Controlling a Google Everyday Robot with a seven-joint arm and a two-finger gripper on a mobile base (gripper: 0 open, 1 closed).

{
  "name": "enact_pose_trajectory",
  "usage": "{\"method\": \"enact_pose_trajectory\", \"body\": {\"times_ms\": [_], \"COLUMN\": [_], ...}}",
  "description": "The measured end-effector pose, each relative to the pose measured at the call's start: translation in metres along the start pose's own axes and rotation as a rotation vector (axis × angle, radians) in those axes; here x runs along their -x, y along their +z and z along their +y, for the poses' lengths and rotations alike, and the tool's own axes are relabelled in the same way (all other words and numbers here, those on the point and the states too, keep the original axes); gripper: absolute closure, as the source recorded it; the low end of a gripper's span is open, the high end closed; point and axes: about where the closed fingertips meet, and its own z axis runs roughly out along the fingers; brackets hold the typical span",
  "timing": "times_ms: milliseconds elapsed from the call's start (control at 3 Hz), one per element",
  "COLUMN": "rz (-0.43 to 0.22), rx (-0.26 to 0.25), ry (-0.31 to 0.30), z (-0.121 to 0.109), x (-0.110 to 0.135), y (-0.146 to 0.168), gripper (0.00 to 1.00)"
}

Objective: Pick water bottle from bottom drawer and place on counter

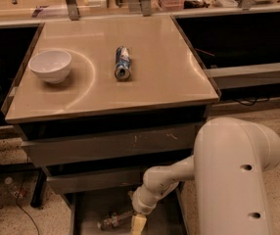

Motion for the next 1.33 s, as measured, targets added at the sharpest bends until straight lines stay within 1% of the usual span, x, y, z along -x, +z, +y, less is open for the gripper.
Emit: {"method": "enact_pose_trajectory", "body": {"times_ms": [333, 667, 1333], "rz": [-0.033, -0.064, -0.091], "rx": [0.019, 0.034, 0.049], "ry": [0.016, 0.042, 0.061], "z": [0.004, 0.003, -0.011], "x": [-0.002, -0.010, -0.022], "y": [0.016, 0.043, 0.077], "gripper": [0.00, 0.00, 0.00]}}
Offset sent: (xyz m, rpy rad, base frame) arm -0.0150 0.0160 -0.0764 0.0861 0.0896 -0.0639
